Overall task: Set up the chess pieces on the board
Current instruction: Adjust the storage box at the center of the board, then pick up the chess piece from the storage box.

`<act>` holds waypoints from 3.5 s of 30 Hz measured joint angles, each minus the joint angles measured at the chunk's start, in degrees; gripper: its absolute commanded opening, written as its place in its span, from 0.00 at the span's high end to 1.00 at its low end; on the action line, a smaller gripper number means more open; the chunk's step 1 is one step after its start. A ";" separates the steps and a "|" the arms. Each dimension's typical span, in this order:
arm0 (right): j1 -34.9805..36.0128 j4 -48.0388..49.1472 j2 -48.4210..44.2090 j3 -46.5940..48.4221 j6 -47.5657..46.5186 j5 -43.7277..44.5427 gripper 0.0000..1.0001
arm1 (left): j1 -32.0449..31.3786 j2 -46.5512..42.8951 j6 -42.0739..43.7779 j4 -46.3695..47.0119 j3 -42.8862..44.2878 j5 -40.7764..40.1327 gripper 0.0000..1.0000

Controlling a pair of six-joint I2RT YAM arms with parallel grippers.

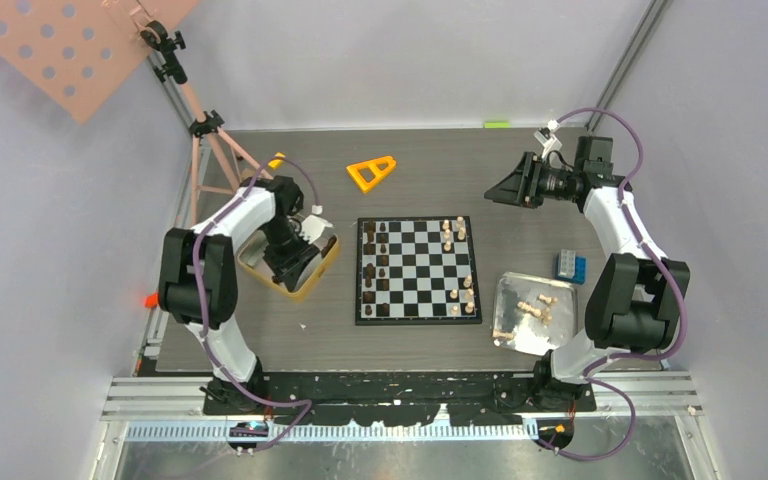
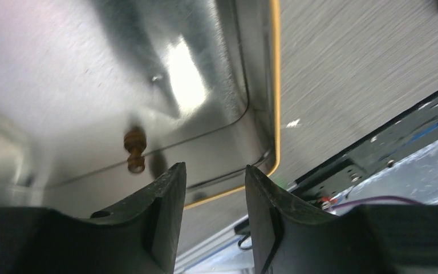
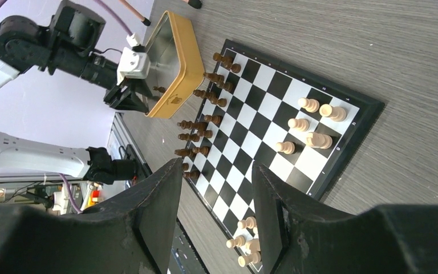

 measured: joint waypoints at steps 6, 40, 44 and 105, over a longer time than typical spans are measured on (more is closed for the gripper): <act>0.00 -0.55 1.51 0.02 -0.70 0.04 0.46 | 0.28 -4.96 3.87 -0.44 -2.45 -10.10 0.51; -0.13 -5.70 7.96 1.66 -5.42 -1.11 0.47 | 7.50 11.37 9.29 10.05 18.71 -16.41 0.80; -0.37 -6.16 8.72 2.40 -5.68 -0.81 0.48 | 6.27 12.11 14.67 8.72 20.20 -15.87 0.90; -0.39 -8.57 11.87 3.69 -7.39 0.68 0.51 | 6.60 -4.57 12.92 11.45 -4.02 -7.19 0.49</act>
